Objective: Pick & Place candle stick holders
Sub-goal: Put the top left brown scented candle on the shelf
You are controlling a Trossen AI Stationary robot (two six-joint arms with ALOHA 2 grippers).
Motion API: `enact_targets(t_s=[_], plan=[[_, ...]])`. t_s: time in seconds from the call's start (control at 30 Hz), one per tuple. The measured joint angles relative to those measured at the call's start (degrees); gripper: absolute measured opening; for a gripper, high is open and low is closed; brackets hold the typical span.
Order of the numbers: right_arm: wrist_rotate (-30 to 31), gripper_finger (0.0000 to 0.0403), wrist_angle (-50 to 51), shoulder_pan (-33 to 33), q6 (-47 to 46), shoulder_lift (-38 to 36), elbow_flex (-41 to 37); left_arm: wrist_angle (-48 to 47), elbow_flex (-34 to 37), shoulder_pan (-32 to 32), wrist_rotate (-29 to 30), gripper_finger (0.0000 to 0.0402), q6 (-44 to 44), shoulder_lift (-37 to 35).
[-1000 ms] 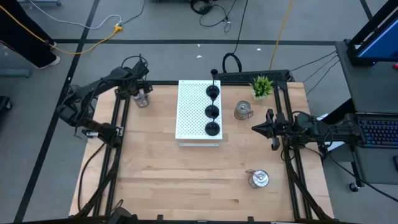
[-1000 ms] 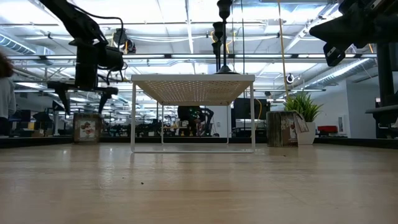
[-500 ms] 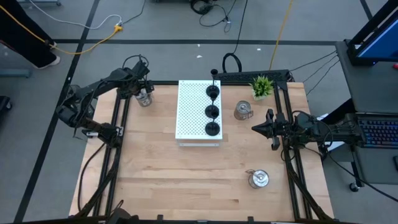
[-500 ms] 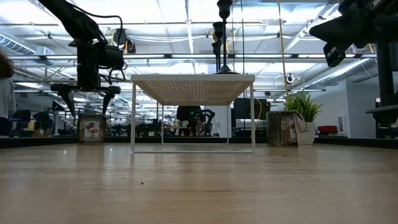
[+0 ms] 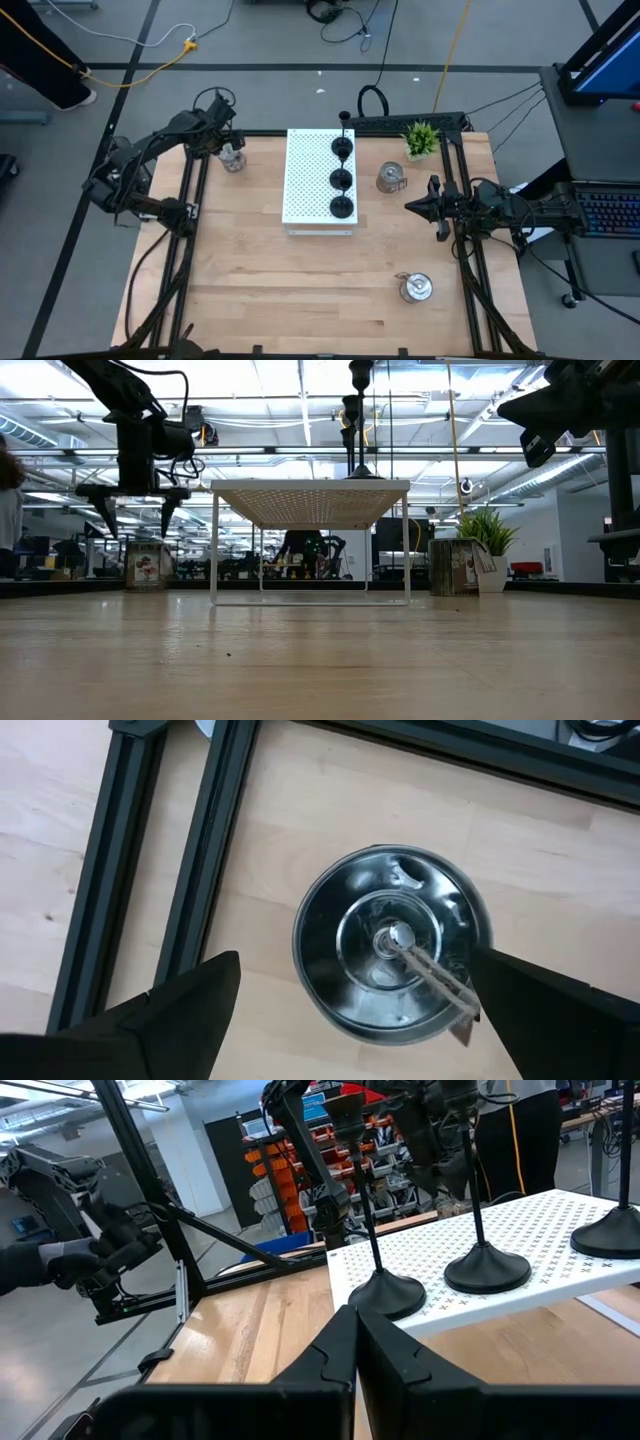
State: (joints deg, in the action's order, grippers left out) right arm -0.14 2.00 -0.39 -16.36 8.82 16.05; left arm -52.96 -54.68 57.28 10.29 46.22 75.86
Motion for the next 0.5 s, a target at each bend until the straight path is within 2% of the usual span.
enact_targets(t_s=[0.5], plan=[[0.02,0.0,-0.04,0.0,-0.29,0.0,0.0,4.93,-0.09,-1.19,-1.02,0.04,-3.69,-0.07]])
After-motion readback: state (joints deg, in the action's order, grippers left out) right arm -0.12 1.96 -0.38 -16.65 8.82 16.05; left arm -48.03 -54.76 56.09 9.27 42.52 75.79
